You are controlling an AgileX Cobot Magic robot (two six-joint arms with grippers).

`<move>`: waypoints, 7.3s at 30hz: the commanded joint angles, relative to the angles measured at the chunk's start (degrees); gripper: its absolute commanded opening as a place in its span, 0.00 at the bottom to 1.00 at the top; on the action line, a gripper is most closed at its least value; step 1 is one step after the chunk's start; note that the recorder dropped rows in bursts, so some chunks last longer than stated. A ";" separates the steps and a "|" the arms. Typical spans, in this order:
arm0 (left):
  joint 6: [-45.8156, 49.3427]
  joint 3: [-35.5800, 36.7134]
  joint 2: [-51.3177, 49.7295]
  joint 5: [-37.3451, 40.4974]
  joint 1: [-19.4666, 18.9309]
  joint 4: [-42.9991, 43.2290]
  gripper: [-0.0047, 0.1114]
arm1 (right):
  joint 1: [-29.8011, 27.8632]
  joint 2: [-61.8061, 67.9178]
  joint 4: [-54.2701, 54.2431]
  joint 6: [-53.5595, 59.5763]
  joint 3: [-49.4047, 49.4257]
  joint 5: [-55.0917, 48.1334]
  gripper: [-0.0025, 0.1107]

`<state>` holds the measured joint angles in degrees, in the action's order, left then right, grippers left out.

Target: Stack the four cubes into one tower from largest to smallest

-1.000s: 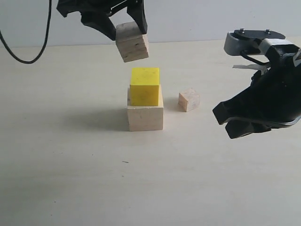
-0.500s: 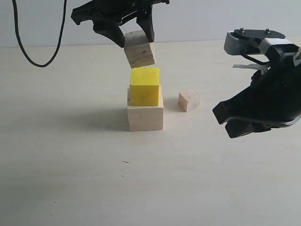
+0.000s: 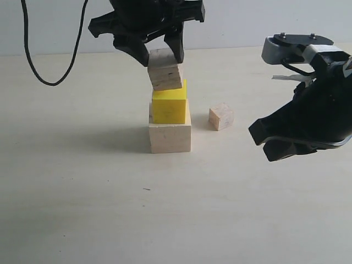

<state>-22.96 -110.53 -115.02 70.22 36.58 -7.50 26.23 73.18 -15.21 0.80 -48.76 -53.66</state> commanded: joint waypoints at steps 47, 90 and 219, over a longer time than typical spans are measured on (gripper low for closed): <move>2.73 0.65 0.38 -0.26 0.18 -0.52 0.04 | -0.22 -0.35 -0.57 1.12 -0.23 0.41 0.13; 3.08 0.65 0.38 -0.26 0.18 -0.74 0.53 | -0.22 -0.35 -0.57 1.66 -0.23 0.52 0.13; 42.44 36.10 18.18 -20.02 -11.39 -14.17 0.04 | -0.22 29.02 -17.83 15.70 -25.65 20.87 0.02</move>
<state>19.28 -74.68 -96.85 50.64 25.32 -20.89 26.23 102.28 -32.81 15.73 -73.96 -33.30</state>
